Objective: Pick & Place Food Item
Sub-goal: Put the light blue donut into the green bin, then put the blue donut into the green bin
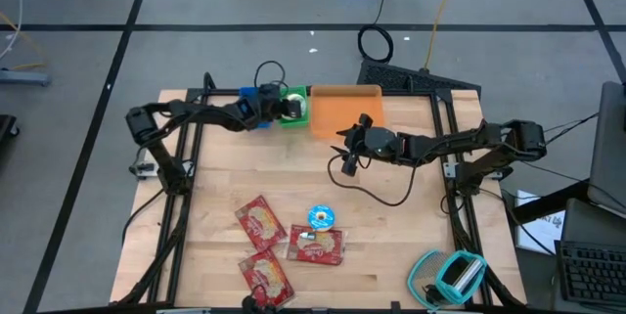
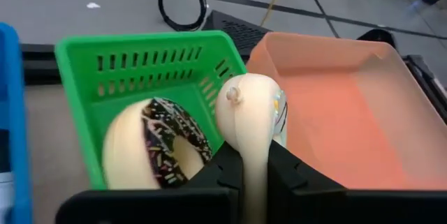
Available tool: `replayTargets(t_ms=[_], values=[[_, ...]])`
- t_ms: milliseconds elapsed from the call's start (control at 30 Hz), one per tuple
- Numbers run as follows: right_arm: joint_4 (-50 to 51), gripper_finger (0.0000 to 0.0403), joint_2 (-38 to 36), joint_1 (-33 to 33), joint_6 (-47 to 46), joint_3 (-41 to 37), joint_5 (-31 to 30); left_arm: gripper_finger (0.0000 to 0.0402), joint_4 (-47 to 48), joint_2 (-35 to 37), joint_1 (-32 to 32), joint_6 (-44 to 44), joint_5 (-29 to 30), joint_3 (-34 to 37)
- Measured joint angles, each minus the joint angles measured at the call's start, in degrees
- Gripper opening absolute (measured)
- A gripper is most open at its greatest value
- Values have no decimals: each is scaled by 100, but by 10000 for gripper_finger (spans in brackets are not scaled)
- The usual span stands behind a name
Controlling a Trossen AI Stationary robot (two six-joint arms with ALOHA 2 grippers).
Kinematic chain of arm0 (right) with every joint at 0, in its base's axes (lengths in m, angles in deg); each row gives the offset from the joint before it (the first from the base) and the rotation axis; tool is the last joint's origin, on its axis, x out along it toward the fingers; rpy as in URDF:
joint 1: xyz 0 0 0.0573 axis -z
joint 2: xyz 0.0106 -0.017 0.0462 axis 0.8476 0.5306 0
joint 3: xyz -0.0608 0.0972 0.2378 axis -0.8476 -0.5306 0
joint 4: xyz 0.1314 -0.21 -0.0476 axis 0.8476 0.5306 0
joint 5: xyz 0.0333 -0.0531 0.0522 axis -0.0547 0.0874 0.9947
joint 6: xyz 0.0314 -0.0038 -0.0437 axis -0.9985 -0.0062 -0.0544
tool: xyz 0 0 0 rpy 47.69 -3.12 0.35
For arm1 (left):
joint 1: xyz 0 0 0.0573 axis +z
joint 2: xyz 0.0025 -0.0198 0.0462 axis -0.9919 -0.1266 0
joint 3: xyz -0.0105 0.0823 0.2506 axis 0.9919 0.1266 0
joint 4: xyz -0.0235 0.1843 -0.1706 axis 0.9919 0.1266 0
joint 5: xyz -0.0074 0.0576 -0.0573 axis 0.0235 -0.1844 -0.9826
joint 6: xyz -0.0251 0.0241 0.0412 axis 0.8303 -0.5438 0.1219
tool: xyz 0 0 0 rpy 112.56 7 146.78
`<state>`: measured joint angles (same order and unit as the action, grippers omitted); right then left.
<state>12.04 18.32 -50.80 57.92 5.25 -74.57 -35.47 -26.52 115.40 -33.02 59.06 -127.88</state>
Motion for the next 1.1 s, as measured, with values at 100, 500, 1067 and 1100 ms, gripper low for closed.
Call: replayTargets(t_ms=[100, 500, 1067, 1100], values=[[3, 199, 0, -1, 0, 0, 1, 22, -52, -15, -14, -42, 12, 0], [34, 197, 0, -2, -4, 0, 10, 144, 124, -10, -12, -12, 50, -2], [99, 198, 2, -2, -72, 0, 15, 238, 92, -8, -12, -40, -532, -2], [123, 198, 2, -2, -85, 0, 17, 236, 86, -8, -6, -44, -559, -2]])
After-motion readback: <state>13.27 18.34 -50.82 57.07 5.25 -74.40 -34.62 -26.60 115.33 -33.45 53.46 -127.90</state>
